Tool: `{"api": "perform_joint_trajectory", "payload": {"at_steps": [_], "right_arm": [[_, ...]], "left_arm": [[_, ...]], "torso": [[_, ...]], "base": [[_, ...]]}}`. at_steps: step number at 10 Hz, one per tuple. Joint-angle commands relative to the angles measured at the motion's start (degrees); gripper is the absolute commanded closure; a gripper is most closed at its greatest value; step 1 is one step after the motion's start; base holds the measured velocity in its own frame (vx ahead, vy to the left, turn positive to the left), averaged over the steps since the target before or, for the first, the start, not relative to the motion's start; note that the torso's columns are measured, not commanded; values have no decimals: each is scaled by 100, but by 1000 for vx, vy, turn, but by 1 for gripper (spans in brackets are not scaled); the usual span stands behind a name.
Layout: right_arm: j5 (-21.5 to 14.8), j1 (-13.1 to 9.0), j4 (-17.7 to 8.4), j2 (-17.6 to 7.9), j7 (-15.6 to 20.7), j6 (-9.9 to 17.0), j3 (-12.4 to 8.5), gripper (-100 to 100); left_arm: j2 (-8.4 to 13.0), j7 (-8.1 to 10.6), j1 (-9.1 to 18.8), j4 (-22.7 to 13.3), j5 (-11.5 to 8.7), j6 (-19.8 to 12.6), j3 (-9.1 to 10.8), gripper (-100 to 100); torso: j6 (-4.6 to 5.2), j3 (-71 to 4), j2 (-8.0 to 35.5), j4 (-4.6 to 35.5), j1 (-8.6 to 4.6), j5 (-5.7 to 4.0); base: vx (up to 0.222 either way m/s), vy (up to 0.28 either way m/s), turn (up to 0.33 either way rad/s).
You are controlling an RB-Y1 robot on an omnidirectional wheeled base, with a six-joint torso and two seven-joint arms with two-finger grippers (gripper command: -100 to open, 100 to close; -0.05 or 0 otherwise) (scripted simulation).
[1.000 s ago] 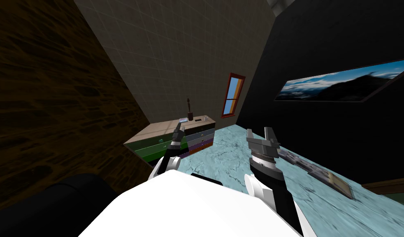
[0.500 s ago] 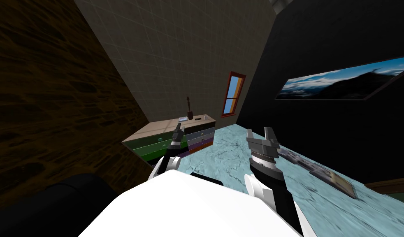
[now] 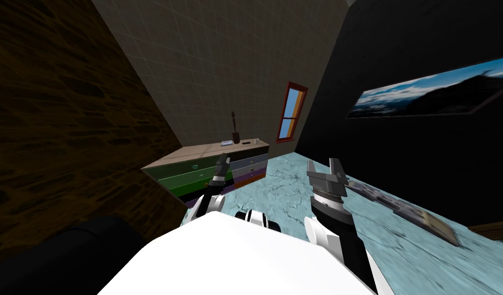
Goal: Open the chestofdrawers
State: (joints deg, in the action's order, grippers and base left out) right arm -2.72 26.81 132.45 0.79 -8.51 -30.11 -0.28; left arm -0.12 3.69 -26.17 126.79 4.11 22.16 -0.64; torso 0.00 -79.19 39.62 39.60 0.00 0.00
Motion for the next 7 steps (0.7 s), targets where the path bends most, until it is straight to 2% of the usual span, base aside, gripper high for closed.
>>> {"api": "perform_joint_trajectory", "payload": {"at_steps": [1, 3, 4, 7], "right_arm": [[0, 1, -2, 0, 0, 0, 0, 0], [0, 2, -3, 0, 0, 1, 0, 0], [0, 2, -3, 1, 0, 0, 0, 0], [0, 4, -2, 1, 0, 0, 0, 0]], "left_arm": [[283, 4, 18, -100, -17, 17, 19, -100], [497, 9, 44, -246, -42, 41, 45, -100], [661, 15, 79, -442, -75, 72, 81, -100], [861, 30, 162, -906, -153, 147, 165, -100]], "torso": [[0, -397, 189, 188, -1, 0], [0, -540, 249, 258, -4, -1], [0, -544, 253, 263, -8, -2], [0, -553, 241, 261, -3, -1]], "base": [[44, -16, 14], [68, -38, 17], [114, -75, 36], [184, -81, 41]]}}
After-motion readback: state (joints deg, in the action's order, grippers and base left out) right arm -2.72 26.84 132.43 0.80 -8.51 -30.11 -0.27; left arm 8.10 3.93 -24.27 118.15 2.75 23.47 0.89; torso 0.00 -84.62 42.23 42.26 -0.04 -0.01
